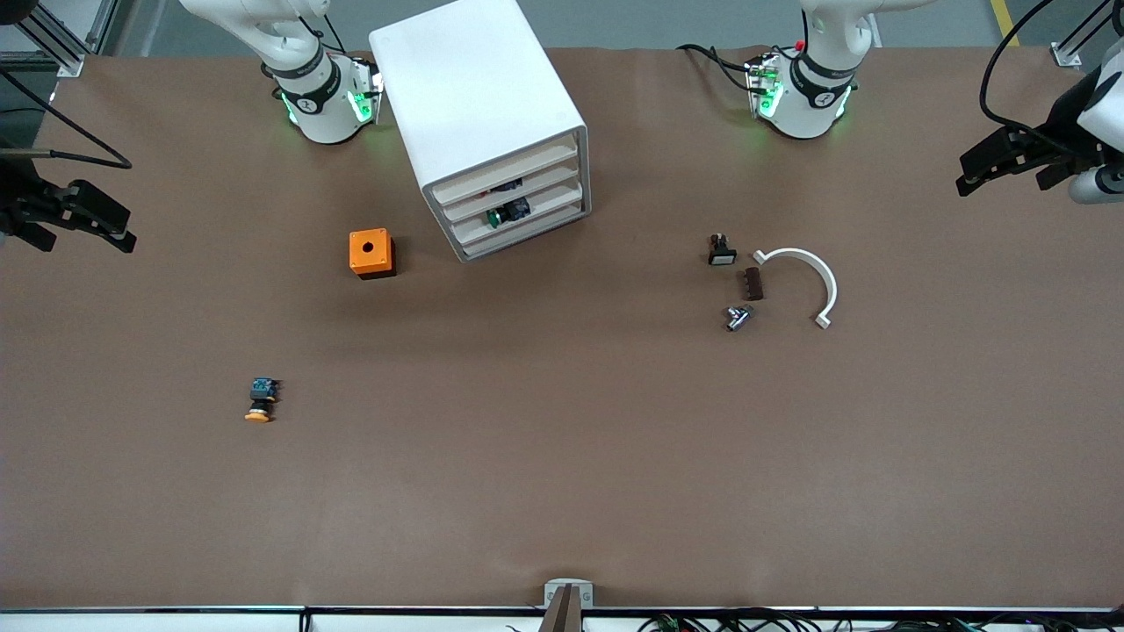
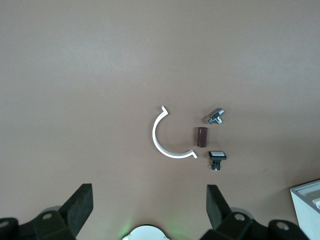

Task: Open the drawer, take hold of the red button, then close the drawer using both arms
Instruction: 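Reach the left gripper toward the drawer of the white cabinet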

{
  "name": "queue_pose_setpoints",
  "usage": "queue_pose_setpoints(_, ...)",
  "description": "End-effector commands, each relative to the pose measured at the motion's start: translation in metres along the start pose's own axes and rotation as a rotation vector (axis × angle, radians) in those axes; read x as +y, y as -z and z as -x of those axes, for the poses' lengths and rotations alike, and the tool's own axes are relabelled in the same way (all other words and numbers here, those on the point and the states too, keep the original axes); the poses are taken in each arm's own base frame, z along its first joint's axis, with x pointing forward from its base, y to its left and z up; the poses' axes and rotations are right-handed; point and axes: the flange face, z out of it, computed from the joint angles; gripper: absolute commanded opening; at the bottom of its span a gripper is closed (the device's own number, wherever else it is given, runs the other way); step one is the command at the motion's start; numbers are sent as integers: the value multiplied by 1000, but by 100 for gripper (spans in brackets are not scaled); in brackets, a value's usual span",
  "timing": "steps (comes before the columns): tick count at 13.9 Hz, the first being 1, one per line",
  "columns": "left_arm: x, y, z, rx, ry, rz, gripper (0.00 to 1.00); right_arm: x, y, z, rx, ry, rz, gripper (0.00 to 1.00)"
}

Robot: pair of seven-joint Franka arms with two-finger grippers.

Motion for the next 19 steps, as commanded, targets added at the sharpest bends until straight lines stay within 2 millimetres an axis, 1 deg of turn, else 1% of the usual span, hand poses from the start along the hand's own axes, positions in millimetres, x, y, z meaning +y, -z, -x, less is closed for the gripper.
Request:
queue_pose_setpoints(1,-4,0,-11,1,2,13,100,2,8,4,13,0,-1,98)
queue_pose_setpoints(2,-3,-2,-15,-2,3,13,100,3,9,4,14,-1,-1,98)
queue_pose_setpoints(4,-3,-12,-27,-21,-6,16,100,6,9,4,14,-8,-1,98)
queue_pose_setpoints(5,-4,-27,-37,-48,-6,17,100,7,9,5,11,-9,0,98)
queue_pose_setpoints(6,-1,-37,-46,-67,-12,19,100,6,8,5,6,-8,0,98)
queue_pose_setpoints(7,2,-55,-55,-99,-19,23,100,6,9,6,6,-8,1,98)
queue_pose_setpoints(8,7,-63,-59,-116,-7,30,100,6,9,5,8,-6,1,98)
queue_pose_setpoints(9,17,-77,-64,-139,-23,30,100,6,9,5,8,-5,1,98)
queue_pose_setpoints(10,30,-95,-71,-172,-46,37,100,6,11,6,10,-5,1,98)
queue_pose_setpoints(11,39,-116,-79,-217,-33,71,100,7,12,7,11,-5,1,98)
queue_pose_setpoints(12,45,-130,-86,-250,6,125,100,7,12,6,13,0,1,98)
queue_pose_setpoints(14,58,-144,-99,-277,77,145,100,7,12,6,13,3,1,98)
queue_pose_setpoints(15,75,-152,-100,-296,99,136,100,7,13,6,14,4,1,98)
queue_pose_setpoints(16,87,-159,-100,-315,131,136,100,9,13,6,16,1,1,98)
queue_pose_setpoints(18,110,-189,-103,-398,250,155,100,10,19,6,28,-5,3,100)
queue_pose_setpoints(19,124,-201,-105,-422,288,143,100,12,19,6,28,-10,3,100)
